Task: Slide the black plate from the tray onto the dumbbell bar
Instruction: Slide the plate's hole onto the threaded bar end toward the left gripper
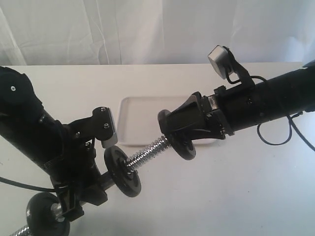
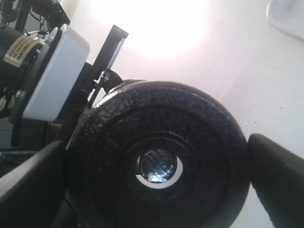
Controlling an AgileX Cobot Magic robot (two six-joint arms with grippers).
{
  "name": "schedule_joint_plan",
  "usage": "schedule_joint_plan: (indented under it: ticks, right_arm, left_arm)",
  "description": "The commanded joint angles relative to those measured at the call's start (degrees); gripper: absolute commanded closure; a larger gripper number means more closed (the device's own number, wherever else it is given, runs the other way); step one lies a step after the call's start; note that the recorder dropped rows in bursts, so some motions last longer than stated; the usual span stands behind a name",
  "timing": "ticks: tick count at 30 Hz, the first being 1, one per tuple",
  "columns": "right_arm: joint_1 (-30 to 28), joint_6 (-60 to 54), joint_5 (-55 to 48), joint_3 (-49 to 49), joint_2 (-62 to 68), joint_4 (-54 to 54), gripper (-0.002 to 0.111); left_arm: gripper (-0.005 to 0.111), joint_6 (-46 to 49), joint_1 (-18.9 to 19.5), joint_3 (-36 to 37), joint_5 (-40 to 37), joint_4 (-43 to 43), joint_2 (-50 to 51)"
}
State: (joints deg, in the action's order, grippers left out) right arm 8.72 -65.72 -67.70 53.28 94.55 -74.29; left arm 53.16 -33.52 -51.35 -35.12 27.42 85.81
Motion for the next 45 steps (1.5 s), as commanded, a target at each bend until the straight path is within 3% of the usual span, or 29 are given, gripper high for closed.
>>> schedule_joint_plan:
  ticks: [1,30,45]
  right_arm:
    - [0.12,0.02,-2.26,-0.14,-0.13,-4.44,0.108]
    - [8.80,0.40,-0.23,-0.85,2.76,-6.28,0.108]
    - [12.40,-1.12,-1.61,-4.19,8.25,-15.92,0.108]
  left_arm:
    - [0.107,-0.70,-0.42,-1.40,-0.52,6.72,-2.29]
    - [0.107,-0.72,-0.42,-1.40,-0.39,7.19,-2.29]
    - [0.107,-0.72,-0.42,-1.40,-0.13,7.17,-2.29]
